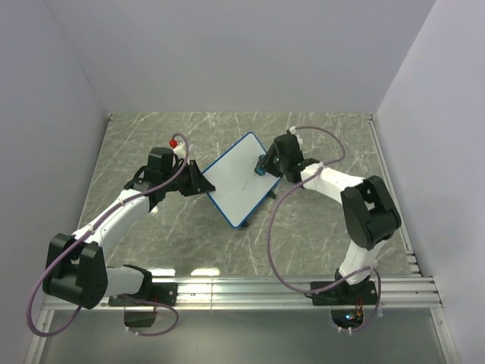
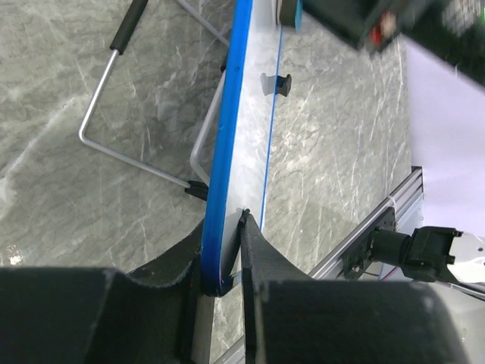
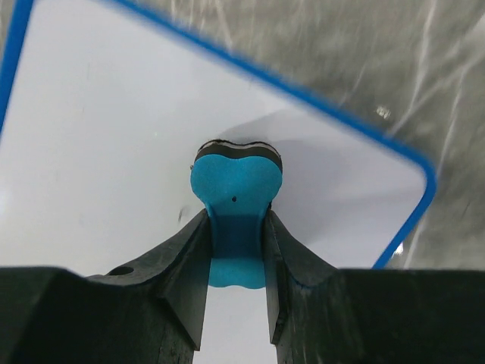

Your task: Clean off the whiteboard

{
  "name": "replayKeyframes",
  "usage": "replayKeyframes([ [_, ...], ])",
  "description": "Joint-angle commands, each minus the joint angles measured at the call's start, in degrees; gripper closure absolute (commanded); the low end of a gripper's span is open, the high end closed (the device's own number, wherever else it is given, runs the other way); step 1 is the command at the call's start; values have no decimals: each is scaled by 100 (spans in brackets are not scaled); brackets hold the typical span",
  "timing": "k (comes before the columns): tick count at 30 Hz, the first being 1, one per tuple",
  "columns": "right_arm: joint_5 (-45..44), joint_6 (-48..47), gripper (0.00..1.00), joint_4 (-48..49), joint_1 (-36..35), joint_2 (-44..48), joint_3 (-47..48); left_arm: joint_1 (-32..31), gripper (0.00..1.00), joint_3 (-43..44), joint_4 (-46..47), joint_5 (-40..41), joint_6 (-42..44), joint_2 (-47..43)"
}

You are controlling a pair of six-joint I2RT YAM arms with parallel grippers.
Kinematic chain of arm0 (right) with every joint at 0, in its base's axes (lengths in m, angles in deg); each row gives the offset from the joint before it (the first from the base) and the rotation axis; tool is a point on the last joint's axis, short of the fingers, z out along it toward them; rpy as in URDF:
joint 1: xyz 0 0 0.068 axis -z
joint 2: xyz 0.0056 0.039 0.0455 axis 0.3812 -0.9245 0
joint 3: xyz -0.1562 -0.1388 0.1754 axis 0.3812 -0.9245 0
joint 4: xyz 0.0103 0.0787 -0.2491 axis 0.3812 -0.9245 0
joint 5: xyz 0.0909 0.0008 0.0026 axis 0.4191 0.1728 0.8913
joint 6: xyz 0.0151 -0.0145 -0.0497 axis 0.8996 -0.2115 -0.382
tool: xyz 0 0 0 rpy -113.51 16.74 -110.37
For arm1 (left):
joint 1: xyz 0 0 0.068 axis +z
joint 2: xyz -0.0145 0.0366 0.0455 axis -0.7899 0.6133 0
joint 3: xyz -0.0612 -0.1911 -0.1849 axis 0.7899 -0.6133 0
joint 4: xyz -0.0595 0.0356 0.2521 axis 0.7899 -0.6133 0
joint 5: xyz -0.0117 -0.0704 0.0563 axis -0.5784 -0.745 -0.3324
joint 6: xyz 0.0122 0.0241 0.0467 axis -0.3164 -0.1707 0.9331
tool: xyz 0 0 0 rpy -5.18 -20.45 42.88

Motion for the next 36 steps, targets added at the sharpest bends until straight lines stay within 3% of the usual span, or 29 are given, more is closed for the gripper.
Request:
replayKeyframes([
  [1,184,208,100,86,-738,358,-635,-22,100,-123,-295,263,476,-59],
  [8,69,542,100,228,-1381,895,-970,-22,100,-70,-287,227,520,20],
  [22,87,683,100,201,-1566,1265,-1357,-13,100,-26,-304,210,511,-24],
  [30,95,446,100,227,-680,940,-1138,-13,100,-44,-418,236,564,-85],
  [36,140,-28,100,-142,-72,369,-277,-13,100,-114,-471,262,590,-129],
])
